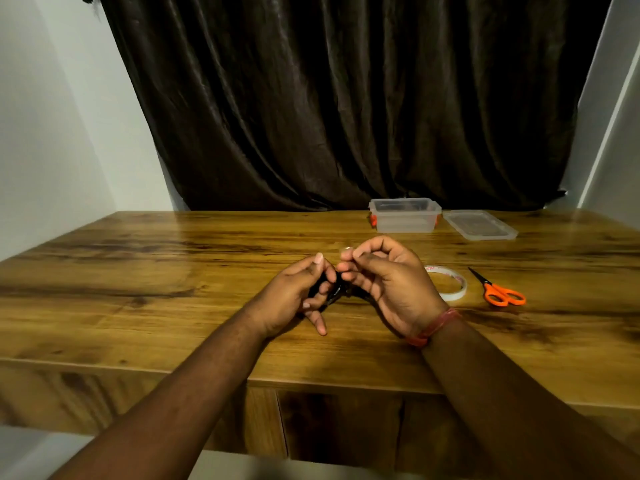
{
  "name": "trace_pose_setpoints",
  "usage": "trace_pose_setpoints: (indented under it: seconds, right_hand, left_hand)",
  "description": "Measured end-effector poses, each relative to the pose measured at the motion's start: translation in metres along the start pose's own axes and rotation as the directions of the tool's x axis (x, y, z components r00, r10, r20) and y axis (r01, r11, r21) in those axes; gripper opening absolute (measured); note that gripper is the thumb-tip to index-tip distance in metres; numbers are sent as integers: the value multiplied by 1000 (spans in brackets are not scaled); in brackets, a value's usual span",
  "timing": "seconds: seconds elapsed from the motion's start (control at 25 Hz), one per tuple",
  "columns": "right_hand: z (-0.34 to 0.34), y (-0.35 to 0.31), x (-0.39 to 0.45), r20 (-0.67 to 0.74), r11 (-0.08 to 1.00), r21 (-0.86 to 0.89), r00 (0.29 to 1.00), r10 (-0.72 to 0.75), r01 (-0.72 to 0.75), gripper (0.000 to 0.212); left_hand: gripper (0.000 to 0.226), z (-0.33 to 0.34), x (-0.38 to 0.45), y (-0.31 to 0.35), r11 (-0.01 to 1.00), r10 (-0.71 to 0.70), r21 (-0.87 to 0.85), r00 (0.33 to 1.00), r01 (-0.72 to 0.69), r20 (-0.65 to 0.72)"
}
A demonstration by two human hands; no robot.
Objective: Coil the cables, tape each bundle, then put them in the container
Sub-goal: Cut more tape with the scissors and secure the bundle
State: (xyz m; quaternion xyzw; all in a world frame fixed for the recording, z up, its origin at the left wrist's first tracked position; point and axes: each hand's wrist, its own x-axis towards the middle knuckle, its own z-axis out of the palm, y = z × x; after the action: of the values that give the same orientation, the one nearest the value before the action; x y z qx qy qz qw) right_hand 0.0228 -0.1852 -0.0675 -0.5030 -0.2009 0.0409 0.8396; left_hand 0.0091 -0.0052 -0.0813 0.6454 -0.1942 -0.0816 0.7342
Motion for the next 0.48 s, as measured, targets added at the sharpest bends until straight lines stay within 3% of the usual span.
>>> trace_pose_setpoints:
  seconds: [0.12, 0.28, 0.48]
  right_hand:
    - [-1, -1, 0, -98, 999, -12, 995, -33, 32, 8]
    - [3, 4, -3, -75, 995, -102, 997, 0, -8, 5]
    - [3, 9, -2, -71, 968, -250, 997, -38, 19, 6]
  left_hand:
    - [26, 0, 0, 1, 998, 4, 61, 999, -1, -46]
    - [23, 0, 0, -2, 987, 20, 163, 997, -8, -71]
    - [10, 1, 2, -1, 992, -2, 121, 988, 21, -155]
